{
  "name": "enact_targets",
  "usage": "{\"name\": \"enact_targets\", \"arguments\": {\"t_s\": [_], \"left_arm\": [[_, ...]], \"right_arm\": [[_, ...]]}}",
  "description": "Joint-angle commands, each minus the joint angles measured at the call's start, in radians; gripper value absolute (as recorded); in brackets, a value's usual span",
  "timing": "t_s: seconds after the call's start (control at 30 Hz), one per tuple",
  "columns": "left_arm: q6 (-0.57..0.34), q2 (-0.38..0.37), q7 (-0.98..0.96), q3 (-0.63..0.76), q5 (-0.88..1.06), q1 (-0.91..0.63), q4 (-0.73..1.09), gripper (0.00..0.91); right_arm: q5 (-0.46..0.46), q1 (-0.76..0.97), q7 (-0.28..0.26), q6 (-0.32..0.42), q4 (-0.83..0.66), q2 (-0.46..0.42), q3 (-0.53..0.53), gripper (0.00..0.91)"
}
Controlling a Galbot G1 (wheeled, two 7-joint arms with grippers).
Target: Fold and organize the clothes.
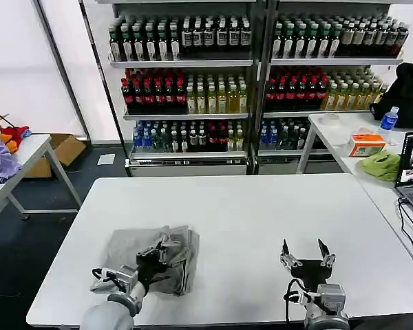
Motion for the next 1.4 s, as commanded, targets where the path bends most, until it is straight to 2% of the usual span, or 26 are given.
{"name": "enact_targets", "arguments": {"t_s": [0.03,0.07,0.1,0.2,0.33,0.47,0.67,0.73,0.8,0.87,1.07,1.1,1.2,1.4], "left_arm": [[0.012,-0.037,0.009,0.063,0.013,-0.013,0.031,0.050],[0.010,-0.039,0.009,0.064,0.013,-0.011,0.031,0.635],[0.004,-0.043,0.006,0.066,0.012,-0.008,0.032,0.907],[-0.029,-0.060,0.002,0.069,0.004,-0.006,0.040,0.907],[-0.040,-0.083,-0.054,0.096,-0.111,-0.003,0.037,0.907],[-0.026,-0.108,-0.118,0.112,-0.334,0.001,0.009,0.907],[0.077,-0.129,-0.179,0.123,-0.656,0.045,-0.110,0.907],[0.101,-0.131,-0.229,0.087,-0.828,0.037,-0.187,0.907],[0.100,-0.115,-0.246,0.024,-0.876,0.024,-0.234,0.907],[0.089,-0.093,-0.245,-0.023,-0.841,0.015,-0.247,0.907],[0.010,0.030,-0.200,-0.209,-0.502,0.021,-0.163,0.907],[-0.002,0.054,-0.171,-0.245,-0.381,0.036,-0.152,0.907],[-0.023,0.089,-0.126,-0.311,-0.237,0.061,-0.088,0.907],[-0.022,0.122,-0.066,-0.368,-0.157,0.071,0.011,0.907]], "right_arm": [[-0.005,-0.009,0.000,0.003,0.001,-0.001,0.001,0.907],[-0.005,-0.009,0.000,0.004,-0.001,-0.002,0.001,0.907],[-0.005,-0.008,0.000,0.005,-0.003,-0.001,0.000,0.907],[-0.007,-0.006,0.000,0.007,-0.010,-0.001,-0.009,0.907],[-0.010,0.001,-0.001,0.008,-0.016,-0.001,-0.019,0.907],[-0.008,0.010,0.001,0.009,-0.017,-0.007,-0.021,0.907],[0.007,0.026,0.007,0.009,-0.024,-0.021,-0.019,0.907],[0.008,0.031,0.009,0.010,-0.031,-0.024,-0.024,0.907],[0.009,0.035,0.009,0.012,-0.036,-0.026,-0.028,0.907],[0.012,0.039,0.008,0.013,-0.039,-0.028,-0.031,0.907],[0.022,0.056,0.007,0.015,-0.047,-0.041,-0.042,0.907],[0.023,0.061,0.006,0.014,-0.048,-0.046,-0.044,0.907],[0.028,0.070,0.007,0.013,-0.052,-0.052,-0.047,0.907],[0.028,0.075,0.005,0.013,-0.059,-0.050,-0.058,0.907]]}}
